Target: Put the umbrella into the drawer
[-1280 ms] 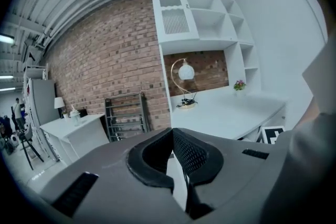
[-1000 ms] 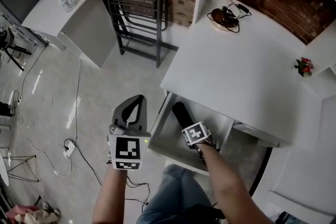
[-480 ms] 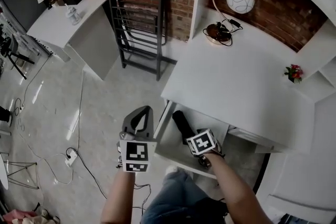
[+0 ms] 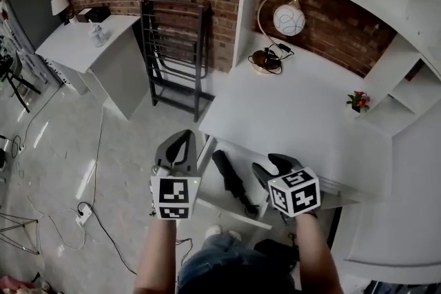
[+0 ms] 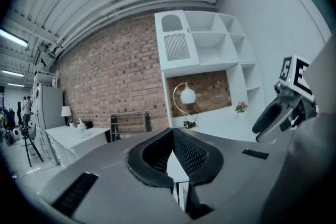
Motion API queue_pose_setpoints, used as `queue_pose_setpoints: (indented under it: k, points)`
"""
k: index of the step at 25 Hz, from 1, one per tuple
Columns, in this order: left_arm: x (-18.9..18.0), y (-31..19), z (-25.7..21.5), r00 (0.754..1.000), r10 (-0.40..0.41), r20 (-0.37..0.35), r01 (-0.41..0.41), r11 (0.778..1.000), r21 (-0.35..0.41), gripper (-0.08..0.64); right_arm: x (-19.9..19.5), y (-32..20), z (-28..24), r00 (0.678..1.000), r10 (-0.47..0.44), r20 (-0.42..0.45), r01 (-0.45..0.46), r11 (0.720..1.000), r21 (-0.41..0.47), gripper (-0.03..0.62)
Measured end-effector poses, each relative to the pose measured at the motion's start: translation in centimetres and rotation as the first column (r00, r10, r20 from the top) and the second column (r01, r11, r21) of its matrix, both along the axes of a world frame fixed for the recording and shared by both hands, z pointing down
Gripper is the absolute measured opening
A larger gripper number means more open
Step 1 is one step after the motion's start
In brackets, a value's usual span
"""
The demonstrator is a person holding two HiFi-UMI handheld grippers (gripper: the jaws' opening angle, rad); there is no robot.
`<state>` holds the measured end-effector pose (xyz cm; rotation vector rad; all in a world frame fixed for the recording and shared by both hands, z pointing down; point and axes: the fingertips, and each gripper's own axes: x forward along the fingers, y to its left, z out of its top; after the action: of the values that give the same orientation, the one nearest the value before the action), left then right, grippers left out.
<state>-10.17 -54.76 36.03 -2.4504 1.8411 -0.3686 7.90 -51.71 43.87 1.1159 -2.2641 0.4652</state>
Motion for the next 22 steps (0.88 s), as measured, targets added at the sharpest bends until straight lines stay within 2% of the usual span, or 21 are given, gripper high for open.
queue_pose_setpoints:
  k: [2,4,6,7,8,10,13,16,22]
  points:
    - [0.2,0.4,-1.7,1.0,-0.001,-0.015,0.001,0.999,0.034,0.002,1.5,0.4,-4.8,0.996,0.047,0.076,-0.055,0.993,0.106,0.172]
    - [0.5,0.8,-3.1,1.0,0.008,-0.012,-0.008,0.998,0.064,0.002,3.1,0.9,-9.4,0.986,0.082,0.144,-0.112,0.97,0.216,0.131]
    - [0.5,1.1,-4.5,1.0,0.012,-0.007,-0.011,0.995,0.097,0.002,4.9,1.2,-13.2,0.979,0.115,0.168,-0.166,0.93,0.329,0.097]
    - [0.4,1.1,-5.3,1.0,0.013,-0.01,-0.012,0.993,0.114,0.002,5.7,1.4,-14.8,0.976,0.134,0.169,-0.19,0.904,0.384,0.064]
    - [0.4,1.1,-6.1,1.0,0.015,-0.013,-0.013,0.991,0.131,0.002,6.5,1.6,-16.3,0.974,0.151,0.166,-0.209,0.877,0.433,0.001]
    - [0.3,1.1,-7.9,1.0,0.016,-0.016,-0.013,0.985,0.169,0.002,7.6,2.0,-18.9,0.973,0.171,0.152,-0.226,0.829,0.512,0.0]
    - [0.3,1.1,-10.3,1.0,0.019,-0.019,-0.014,0.974,0.227,0.002,8.6,2.5,-21.6,0.973,0.192,0.126,-0.23,0.77,0.595,0.0]
    - [0.5,1.2,-11.8,1.0,0.023,-0.016,-0.018,0.964,0.265,0.002,9.2,2.9,-23.3,0.97,0.205,0.128,-0.238,0.728,0.643,0.0]
    - [0.7,1.6,-13.8,0.999,0.035,-0.012,-0.029,0.95,0.309,0.002,9.7,3.4,-24.4,0.964,0.258,0.056,-0.225,0.689,0.689,0.0]
